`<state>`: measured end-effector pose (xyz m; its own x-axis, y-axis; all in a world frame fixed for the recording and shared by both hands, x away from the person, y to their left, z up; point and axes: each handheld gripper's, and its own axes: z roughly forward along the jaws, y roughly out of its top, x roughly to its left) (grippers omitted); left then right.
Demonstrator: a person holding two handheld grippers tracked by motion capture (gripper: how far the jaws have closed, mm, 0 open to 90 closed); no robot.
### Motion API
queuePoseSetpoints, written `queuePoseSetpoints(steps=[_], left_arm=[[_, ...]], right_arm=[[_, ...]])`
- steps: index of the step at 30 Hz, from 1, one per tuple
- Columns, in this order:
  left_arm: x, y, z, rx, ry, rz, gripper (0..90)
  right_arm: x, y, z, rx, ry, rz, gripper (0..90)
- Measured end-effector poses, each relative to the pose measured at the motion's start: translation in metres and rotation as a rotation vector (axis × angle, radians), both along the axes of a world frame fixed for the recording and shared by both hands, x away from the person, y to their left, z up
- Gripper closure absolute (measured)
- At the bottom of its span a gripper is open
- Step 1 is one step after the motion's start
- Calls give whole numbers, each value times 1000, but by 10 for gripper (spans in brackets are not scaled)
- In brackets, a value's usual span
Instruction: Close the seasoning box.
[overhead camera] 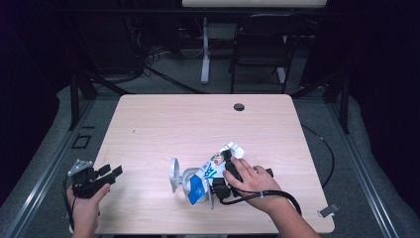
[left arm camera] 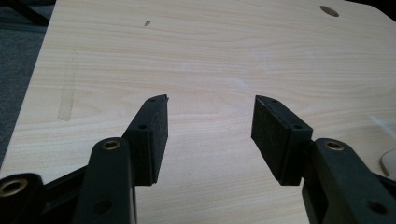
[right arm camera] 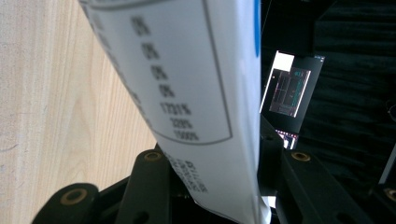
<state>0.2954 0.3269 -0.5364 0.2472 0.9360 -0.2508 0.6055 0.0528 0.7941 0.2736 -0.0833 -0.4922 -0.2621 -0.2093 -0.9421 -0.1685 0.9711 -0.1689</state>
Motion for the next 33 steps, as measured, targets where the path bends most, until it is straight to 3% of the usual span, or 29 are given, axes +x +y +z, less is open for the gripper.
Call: queuePoseSetpoints(steps=[33], left_arm=[[0,0,0,1,0,0,467]], right_arm=[[2,2,-3,24,9,-17,693]])
